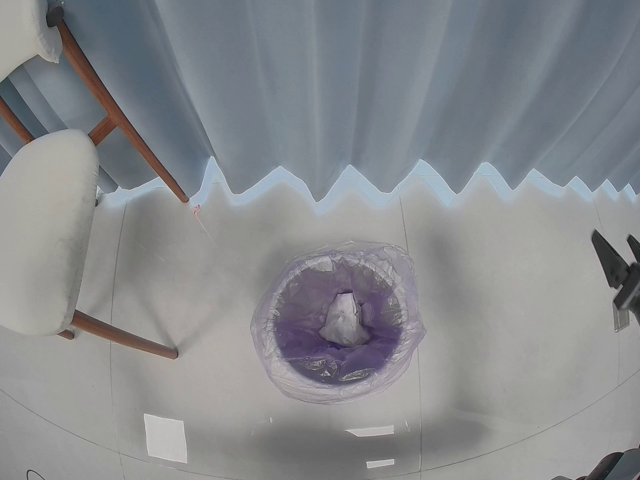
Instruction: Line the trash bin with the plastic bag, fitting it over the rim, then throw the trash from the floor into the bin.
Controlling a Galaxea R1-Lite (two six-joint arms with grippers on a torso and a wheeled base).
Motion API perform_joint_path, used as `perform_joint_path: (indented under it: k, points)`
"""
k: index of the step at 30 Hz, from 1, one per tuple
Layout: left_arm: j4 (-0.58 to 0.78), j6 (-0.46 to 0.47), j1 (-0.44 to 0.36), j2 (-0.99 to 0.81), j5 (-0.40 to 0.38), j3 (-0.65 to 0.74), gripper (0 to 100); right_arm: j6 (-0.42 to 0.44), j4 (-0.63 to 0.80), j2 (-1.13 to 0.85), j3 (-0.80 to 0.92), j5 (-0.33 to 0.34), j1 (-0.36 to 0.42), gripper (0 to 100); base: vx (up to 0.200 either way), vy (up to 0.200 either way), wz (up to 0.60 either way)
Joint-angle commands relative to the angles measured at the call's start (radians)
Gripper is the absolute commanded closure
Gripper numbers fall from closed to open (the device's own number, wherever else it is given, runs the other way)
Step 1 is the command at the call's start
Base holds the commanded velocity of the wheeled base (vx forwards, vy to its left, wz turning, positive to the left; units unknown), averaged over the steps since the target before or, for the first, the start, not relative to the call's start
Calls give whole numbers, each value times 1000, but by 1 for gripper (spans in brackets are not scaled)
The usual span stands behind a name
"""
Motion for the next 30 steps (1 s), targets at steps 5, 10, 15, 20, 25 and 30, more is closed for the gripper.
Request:
perform_joint_path:
  k: [5,10,15,20,25,30]
  points:
    - [428,92,-184,-725,-127,345,0,-164,769,-972,260,150,-317,0,0,0,0]
    - [468,217,-182,-706,134,345,0,-124,733,-972,270,180,-317,0,0,0,0]
    - [738,415,-115,-762,346,345,0,-50,757,-970,265,237,-317,0,0,0,0]
    - [1355,1119,-116,-800,997,345,0,-15,754,-970,265,180,-317,0,0,0,0]
    - [1490,1287,-116,-800,1349,342,0,-19,749,-970,267,125,-317,0,0,0,0]
    - [1485,1311,-118,-800,1330,341,0,-67,748,-970,267,58,-317,0,0,0,0]
